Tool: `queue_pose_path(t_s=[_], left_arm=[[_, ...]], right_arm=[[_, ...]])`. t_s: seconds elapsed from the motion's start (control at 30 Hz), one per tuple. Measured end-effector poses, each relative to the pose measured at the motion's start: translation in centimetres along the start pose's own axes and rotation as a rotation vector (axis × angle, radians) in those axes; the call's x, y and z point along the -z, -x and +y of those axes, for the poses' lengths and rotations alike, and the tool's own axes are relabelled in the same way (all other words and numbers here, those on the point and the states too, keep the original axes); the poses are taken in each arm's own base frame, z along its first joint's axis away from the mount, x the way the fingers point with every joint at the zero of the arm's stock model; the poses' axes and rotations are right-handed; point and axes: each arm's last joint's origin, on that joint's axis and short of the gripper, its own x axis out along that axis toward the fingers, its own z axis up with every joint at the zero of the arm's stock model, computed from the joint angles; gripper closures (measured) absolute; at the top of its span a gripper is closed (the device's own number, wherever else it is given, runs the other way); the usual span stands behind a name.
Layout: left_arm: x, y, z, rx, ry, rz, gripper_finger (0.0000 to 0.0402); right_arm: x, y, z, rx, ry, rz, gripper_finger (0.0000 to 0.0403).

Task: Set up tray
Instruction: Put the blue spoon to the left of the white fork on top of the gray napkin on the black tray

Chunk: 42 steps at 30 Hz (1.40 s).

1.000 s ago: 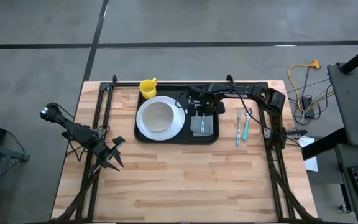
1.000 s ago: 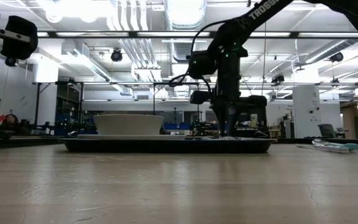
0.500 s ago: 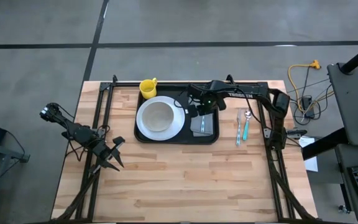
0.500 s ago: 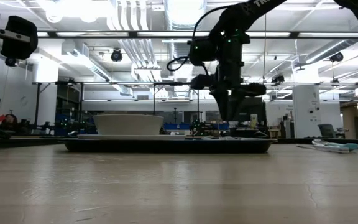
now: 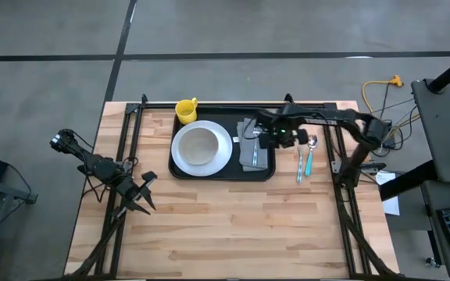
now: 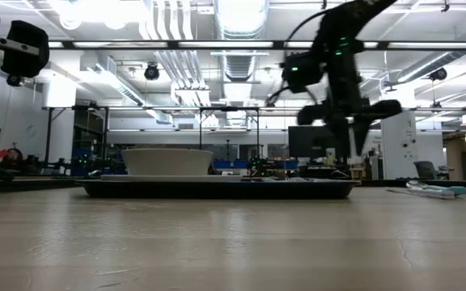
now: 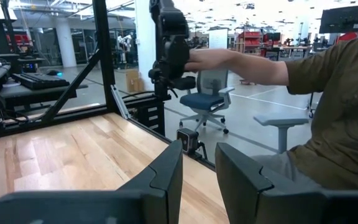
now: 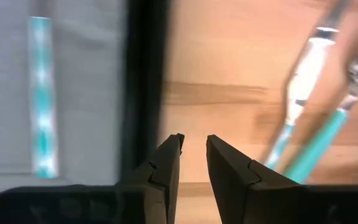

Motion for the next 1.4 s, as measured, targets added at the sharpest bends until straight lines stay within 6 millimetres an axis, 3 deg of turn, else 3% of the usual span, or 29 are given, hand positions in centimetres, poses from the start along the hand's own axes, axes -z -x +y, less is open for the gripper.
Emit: queue_pose_path(t_s=[0.27, 0.5, 0.93, 1.23, 1.4], left_arm=[[0.0, 0.0, 0.0, 0.0, 0.0, 0.0, 0.0324], [0.0, 0.0, 0.0, 0.0, 0.0, 0.0, 0.0324], [0.0, 0.0, 0.0, 0.0, 0.0, 0.0, 0.0324], [0.0, 0.0, 0.0, 0.0, 0.0, 0.0, 0.0324], [0.0, 0.0, 0.0, 0.0, 0.0, 0.0, 0.0324]], right_arm=[[3.3, -0.5, -6.6, -0.052, -0.199, -0.025, 0.0323], [5.0, -0.9, -9.9, -0.092, -0.291, -0.039, 0.0333], [5.4, -3.9, -11.5, -0.023, -0.339, -0.008, 0.0321], [4.8, -6.2, -12.1, -0.091, -0.333, -0.005, 0.0333], [4.9, -6.6, -12.3, -0.085, -0.322, -0.001, 0.0333]])
